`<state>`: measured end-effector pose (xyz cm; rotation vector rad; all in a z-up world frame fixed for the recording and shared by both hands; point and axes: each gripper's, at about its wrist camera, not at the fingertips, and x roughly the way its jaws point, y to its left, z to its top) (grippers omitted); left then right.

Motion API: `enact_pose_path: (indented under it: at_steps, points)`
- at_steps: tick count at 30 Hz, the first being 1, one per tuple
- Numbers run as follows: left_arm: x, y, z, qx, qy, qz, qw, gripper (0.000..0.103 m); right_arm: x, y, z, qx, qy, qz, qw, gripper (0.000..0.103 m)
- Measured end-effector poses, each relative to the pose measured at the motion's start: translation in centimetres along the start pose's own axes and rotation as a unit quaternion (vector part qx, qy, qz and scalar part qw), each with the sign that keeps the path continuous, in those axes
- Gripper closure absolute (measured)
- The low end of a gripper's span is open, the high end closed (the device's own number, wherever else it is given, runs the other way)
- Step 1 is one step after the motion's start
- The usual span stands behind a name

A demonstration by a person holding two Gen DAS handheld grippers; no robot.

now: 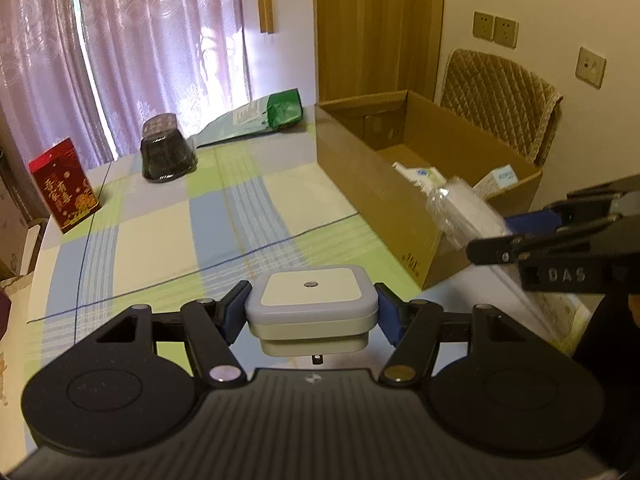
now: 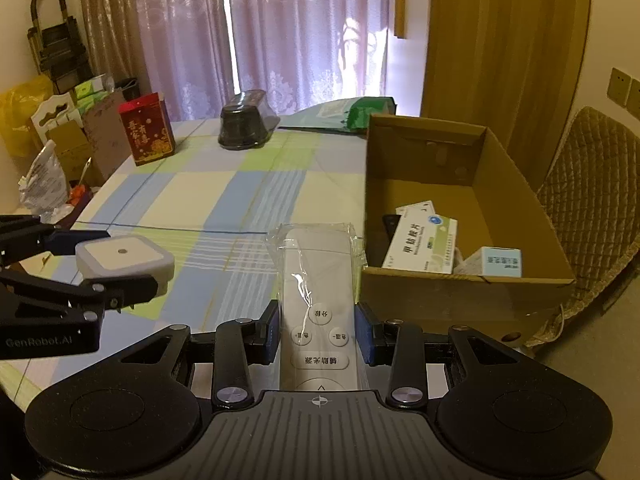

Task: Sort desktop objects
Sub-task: 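Carry the night-light and bagged white remote over the cardboard box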

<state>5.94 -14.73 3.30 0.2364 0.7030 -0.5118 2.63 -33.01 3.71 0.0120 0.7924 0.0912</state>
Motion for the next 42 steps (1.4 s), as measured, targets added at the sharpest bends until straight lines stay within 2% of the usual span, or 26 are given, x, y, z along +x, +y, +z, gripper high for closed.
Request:
enact_pose_path:
  at_steps: [12, 42]
  points:
    - [0.6, -2.4, 2.1, 0.015, -0.014, -0.022, 0.9996, 0.043, -1.0, -2.3, 0.8, 0.008, -0.009, -0.017, 1.000, 0.066]
    - [2.8, -6.0, 6.2, 0.031, -0.032, -0.048, 0.9979, 0.043, -1.6, -7.9, 2.4, 0.026, -0.021, -0.053, 0.998, 0.066]
